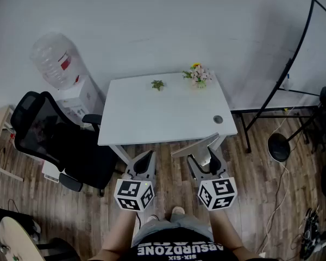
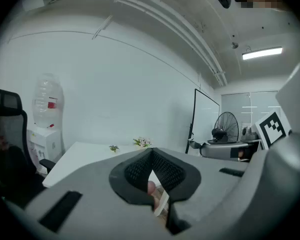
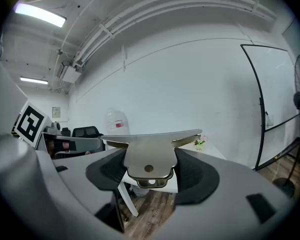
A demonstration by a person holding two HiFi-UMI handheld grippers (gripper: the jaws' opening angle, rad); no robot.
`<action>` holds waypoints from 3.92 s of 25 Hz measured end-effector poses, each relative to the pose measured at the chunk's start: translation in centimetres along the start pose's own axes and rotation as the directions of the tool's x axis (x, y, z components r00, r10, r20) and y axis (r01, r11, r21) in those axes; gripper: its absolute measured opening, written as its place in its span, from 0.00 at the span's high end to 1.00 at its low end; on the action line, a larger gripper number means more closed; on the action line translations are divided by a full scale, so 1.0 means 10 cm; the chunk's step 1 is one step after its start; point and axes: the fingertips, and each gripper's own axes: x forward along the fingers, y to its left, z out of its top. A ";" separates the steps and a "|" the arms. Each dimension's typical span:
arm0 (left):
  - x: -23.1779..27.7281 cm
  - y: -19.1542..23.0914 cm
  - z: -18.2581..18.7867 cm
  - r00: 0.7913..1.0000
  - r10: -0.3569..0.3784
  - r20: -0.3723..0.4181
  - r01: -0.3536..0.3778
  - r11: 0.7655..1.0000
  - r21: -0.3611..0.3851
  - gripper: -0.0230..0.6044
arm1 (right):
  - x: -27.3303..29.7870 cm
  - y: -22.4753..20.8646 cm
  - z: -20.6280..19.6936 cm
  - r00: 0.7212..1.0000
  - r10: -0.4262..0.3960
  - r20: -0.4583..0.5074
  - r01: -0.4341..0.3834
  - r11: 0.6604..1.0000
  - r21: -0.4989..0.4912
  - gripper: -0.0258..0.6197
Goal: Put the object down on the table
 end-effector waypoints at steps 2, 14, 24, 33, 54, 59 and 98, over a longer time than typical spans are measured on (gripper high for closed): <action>0.02 -0.03 -0.02 1.000 -0.004 -0.002 0.004 1.000 -0.004 0.96 | -0.01 -0.03 -0.02 1.000 0.000 -0.005 0.000 1.000 -0.002 0.52; 0.08 -0.07 -0.32 0.999 0.019 -0.048 -0.020 0.999 -0.030 0.96 | 0.09 -0.09 -0.21 0.998 0.036 -0.047 -0.035 0.999 0.015 0.52; 0.36 0.22 -0.33 0.998 0.045 -0.054 -0.048 0.997 -0.053 0.96 | 0.50 -0.15 -0.13 0.997 0.063 -0.046 -0.062 0.998 0.015 0.52; 0.94 0.51 -0.14 0.999 0.017 -0.046 -0.020 0.998 -0.052 0.96 | 1.06 -0.30 0.21 0.998 0.065 -0.008 -0.065 0.998 -0.006 0.52; 2.15 1.45 0.35 1.000 -0.002 -0.031 -0.001 0.998 -0.068 0.96 | 2.56 -0.75 0.95 0.999 0.025 0.042 -0.023 0.999 -0.048 0.52; 2.32 1.68 0.42 1.000 0.002 -0.026 -0.004 0.997 -0.080 0.96 | 2.84 -0.79 1.02 0.999 0.016 0.036 -0.014 0.998 -0.054 0.52; 2.94 2.34 0.30 0.997 -0.028 -0.078 0.021 0.996 -0.082 0.96 | 3.74 -0.88 0.26 0.990 0.001 -0.142 -0.003 1.000 -0.020 0.52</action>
